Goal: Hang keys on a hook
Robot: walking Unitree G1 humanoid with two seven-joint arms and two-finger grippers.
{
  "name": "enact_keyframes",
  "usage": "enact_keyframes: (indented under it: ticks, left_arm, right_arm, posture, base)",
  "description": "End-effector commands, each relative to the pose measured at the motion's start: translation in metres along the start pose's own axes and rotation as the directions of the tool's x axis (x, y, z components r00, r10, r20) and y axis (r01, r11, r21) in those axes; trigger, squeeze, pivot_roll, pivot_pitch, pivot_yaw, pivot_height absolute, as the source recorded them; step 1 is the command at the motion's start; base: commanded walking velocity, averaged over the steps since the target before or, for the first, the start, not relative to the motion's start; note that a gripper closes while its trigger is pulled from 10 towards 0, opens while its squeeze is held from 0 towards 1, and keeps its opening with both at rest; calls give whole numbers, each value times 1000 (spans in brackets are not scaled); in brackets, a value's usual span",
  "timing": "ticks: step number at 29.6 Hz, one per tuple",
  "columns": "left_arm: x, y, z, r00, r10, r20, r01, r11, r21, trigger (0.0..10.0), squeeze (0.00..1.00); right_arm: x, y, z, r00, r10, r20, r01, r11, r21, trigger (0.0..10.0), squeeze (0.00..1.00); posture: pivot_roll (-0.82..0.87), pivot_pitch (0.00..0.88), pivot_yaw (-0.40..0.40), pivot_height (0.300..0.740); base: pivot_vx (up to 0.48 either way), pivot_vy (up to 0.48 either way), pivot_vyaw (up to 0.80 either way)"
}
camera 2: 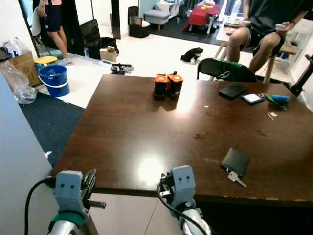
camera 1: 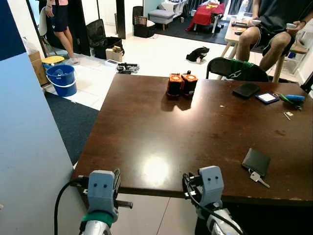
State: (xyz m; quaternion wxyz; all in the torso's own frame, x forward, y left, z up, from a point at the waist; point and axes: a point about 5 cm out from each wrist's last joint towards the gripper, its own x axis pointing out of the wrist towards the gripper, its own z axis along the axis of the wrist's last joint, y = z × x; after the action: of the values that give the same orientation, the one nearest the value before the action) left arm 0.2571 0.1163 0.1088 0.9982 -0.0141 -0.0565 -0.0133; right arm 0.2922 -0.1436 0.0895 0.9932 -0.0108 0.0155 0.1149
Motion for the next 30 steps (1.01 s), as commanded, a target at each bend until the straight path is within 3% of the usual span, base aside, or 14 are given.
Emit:
enact_keyframes:
  ticks: [1,30]
  left_arm:
    - [-4,1,-3,1000,-2,-8,2,1000,-11,10000,0]
    - [-4,0,-2,999,-36,9,36,999,-31,10000,0]
  right_arm:
    - [-5,0,-4,1000,-4,-11,4,1000,14,10000,0]
    - [-5,1,-5,1000,-3,-16,4,1000,27,10000,0]
  posture:
    - [-125,109,89,740]
    - [-117,103,90,740]
  base:
    - [0,0,0]
    - [0,-324,0]
